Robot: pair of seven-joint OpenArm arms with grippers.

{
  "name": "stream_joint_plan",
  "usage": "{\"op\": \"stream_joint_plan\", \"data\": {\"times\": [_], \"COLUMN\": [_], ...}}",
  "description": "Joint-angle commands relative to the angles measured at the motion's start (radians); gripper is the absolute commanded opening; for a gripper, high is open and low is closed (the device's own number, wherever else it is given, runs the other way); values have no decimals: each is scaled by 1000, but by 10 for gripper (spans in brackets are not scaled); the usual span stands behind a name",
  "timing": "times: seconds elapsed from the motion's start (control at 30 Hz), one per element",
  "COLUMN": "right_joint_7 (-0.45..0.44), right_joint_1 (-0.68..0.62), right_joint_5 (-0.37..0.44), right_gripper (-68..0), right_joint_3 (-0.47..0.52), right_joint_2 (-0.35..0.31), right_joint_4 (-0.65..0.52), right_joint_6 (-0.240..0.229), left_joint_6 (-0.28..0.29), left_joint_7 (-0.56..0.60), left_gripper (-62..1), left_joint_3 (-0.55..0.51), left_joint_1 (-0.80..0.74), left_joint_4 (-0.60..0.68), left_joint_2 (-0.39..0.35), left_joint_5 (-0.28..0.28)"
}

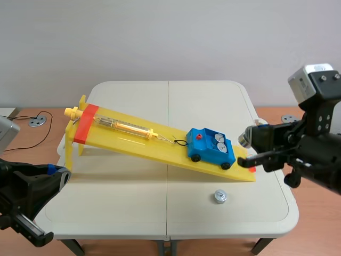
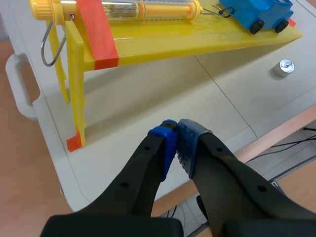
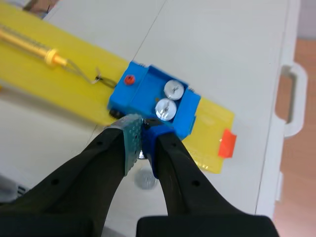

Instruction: Place the four metal weights on the blue cart on the ramp.

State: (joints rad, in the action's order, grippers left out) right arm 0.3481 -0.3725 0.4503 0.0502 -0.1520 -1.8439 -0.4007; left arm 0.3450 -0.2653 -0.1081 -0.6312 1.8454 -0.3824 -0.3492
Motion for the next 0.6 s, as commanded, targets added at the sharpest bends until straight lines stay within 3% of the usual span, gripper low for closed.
{"op": "stream_joint_plan", "data": {"times": [0.0, 0.23, 0.57], "right_joint_7": [-109, -106, -115], "right_joint_1": [136, 265, 442], "right_joint_5": [63, 62, 58], "right_gripper": [-669, -669, -669], "right_joint_3": [-15, -16, -16], "right_joint_2": [30, 107, 152], "right_joint_4": [-34, 105, 336], "right_joint_6": [-12, -12, -12], "left_joint_6": [25, 25, 25], "left_joint_7": [107, 107, 107], "left_gripper": [-569, -569, -569], "left_joint_3": [-14, -14, -14], "left_joint_1": [19, 19, 19], "left_joint_4": [64, 64, 64], "left_joint_2": [0, 0, 0], "left_joint_5": [-74, -74, -74]}}
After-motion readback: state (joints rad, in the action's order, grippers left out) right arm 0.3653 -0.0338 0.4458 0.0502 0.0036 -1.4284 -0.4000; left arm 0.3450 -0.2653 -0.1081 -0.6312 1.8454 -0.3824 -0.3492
